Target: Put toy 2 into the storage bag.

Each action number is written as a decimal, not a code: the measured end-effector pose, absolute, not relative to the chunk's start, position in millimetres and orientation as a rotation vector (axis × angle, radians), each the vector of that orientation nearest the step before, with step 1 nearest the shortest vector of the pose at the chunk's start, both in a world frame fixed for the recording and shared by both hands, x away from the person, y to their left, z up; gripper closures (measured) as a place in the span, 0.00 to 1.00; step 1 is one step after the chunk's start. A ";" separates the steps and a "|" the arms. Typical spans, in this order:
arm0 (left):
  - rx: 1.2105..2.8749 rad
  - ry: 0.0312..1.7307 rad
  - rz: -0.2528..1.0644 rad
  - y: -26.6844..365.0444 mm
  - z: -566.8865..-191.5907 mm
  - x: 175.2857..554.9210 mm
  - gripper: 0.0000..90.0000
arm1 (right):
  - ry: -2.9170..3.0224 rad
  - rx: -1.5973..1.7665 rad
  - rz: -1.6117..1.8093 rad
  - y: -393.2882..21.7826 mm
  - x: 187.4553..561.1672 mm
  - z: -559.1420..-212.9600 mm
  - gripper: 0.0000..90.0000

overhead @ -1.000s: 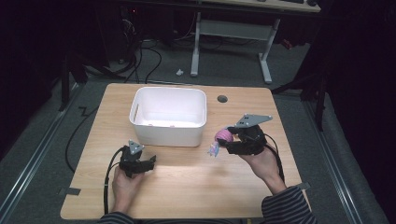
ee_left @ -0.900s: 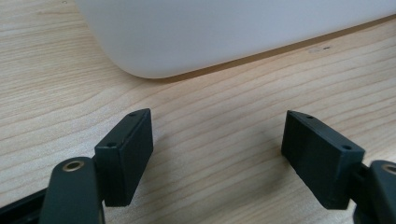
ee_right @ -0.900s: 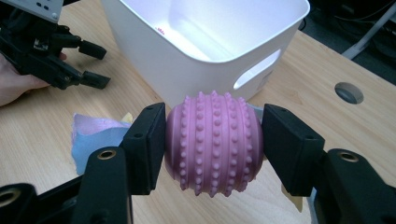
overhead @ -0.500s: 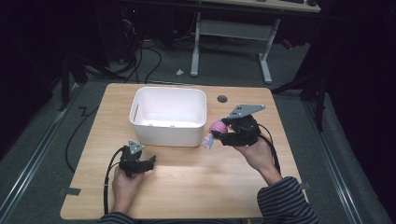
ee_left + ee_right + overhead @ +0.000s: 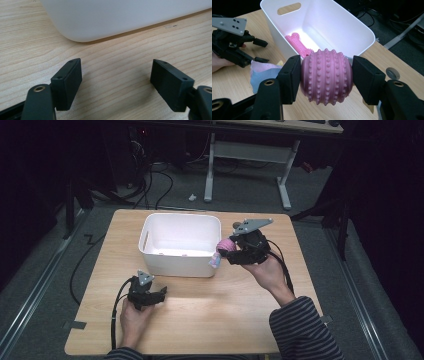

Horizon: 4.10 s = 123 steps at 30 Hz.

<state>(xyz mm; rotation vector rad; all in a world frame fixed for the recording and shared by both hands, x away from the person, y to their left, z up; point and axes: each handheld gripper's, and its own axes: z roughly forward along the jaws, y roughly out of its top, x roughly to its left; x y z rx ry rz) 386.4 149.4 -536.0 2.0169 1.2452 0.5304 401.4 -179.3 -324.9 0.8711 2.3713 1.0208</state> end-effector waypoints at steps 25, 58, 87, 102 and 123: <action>2.015 1.245 0.529 149.4 -536.1 386.4 0.28 | 2.403 0.865 0.944 -141.6 439.3 -321.9 0.47; 2.017 1.243 0.526 149.5 -536.0 386.4 0.28 | 2.499 0.889 0.850 -89.1 469.2 -352.4 0.47; 2.021 1.240 0.529 149.4 -536.0 386.3 0.28 | 2.577 0.924 0.857 -93.5 472.6 -366.6 0.42; 2.022 1.240 0.531 149.1 -536.0 386.2 0.28 | 2.461 0.964 0.926 -134.2 454.9 -356.5 0.42; 2.023 1.240 0.531 149.1 -535.9 386.2 0.28 | 2.275 1.154 0.942 -243.7 405.6 -384.9 0.44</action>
